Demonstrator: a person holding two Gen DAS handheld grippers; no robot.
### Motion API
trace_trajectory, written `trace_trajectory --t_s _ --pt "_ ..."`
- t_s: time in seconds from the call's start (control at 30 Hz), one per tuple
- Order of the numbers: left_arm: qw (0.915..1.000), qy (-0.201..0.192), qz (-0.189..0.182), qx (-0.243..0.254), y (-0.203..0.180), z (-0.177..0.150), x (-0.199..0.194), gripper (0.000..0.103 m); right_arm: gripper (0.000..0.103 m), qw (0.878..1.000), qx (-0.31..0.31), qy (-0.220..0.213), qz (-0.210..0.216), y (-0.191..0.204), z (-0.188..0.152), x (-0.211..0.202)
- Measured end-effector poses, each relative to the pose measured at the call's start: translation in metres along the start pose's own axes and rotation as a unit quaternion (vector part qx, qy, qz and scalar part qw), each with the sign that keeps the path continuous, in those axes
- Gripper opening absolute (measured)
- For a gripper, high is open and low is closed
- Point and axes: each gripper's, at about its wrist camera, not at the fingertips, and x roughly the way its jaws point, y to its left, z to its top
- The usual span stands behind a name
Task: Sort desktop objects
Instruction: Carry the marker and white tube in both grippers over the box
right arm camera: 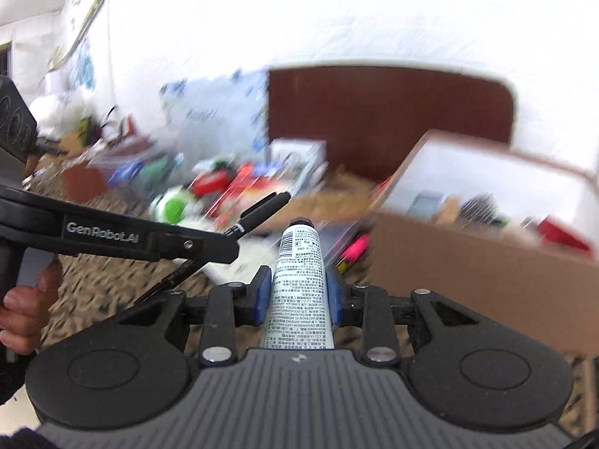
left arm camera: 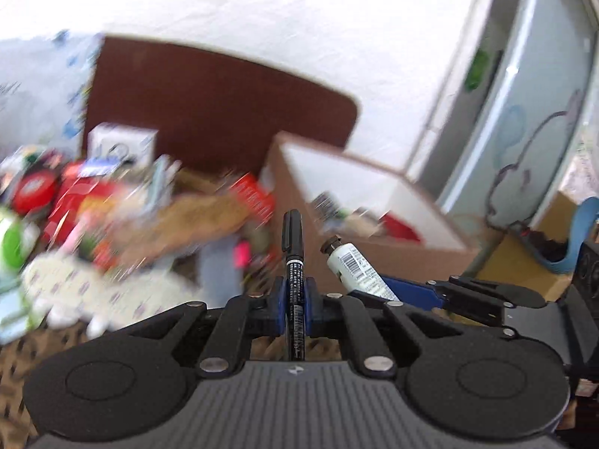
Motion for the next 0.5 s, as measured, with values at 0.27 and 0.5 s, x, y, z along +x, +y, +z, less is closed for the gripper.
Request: trace_trajectory --t_s 0.27,0.5 --pt "0.9993 0.005 -0.033 0.018 -0.034 0.049 0.06 0.008 0.03 0.995 0.009 -0.037 -0.092 -0.068 0.029 -0.007" --pt "0.9985 0.034 -0.029 0.03 -0.051 0.071 0.126 0.008 0.03 0.989 0.038 -0.014 -0.139 -0.138 0.038 0.023"
